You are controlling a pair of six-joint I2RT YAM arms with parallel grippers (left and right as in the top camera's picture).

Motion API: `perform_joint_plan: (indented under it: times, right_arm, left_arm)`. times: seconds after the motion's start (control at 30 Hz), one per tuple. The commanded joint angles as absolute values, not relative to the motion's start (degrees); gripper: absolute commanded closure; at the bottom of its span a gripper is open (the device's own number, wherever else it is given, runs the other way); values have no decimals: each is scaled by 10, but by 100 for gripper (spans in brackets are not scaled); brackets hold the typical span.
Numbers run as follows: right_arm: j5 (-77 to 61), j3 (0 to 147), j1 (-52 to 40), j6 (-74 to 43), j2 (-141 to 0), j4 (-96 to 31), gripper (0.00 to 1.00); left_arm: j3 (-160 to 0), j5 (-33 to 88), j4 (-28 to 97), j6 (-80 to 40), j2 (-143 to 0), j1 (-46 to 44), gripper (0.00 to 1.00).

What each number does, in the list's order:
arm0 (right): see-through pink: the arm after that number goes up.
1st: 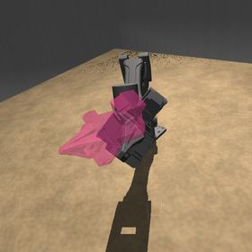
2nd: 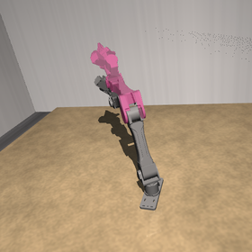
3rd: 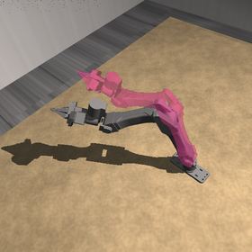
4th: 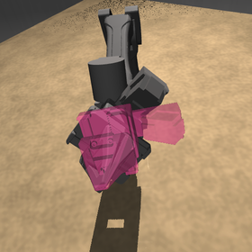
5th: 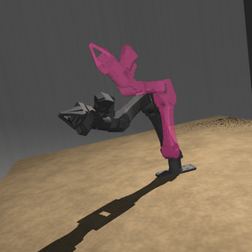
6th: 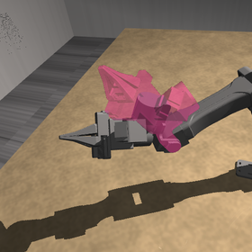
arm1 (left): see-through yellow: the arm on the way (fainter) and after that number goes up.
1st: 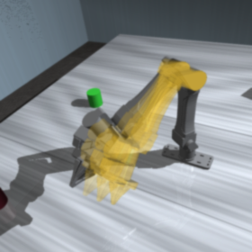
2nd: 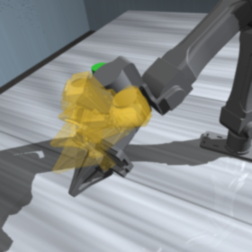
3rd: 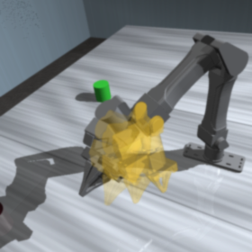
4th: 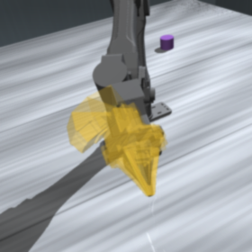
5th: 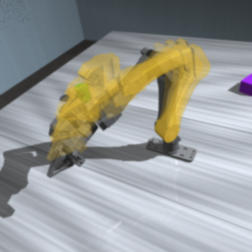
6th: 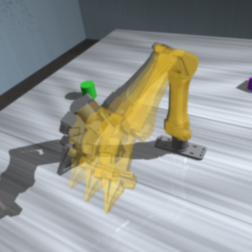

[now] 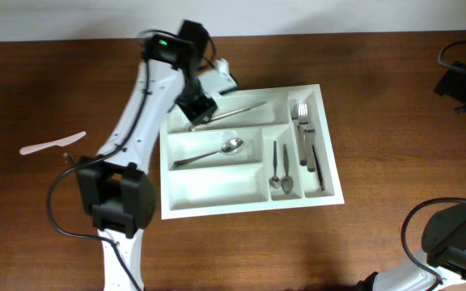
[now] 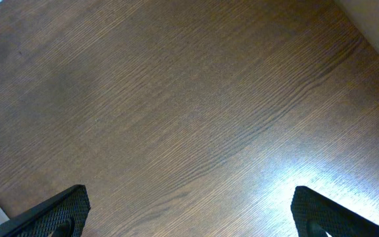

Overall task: Pack container
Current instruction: 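Open the left gripper and swing it back to the lower spoon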

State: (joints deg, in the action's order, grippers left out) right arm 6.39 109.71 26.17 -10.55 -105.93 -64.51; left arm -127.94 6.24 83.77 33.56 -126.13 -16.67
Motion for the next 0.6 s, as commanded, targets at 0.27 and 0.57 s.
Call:
perform_joint_plan:
  times: [0.27,0.57]
  right_arm:
    - [65,1105,263,-108,-1054,-645,1]
    - [65,1105,263,-108,-1054,-645,1]
  left_arm:
    - [-1280,-15,910,64,-1261,-28,61]
    - [-1275,-79,967,54,-1185,-7,69]
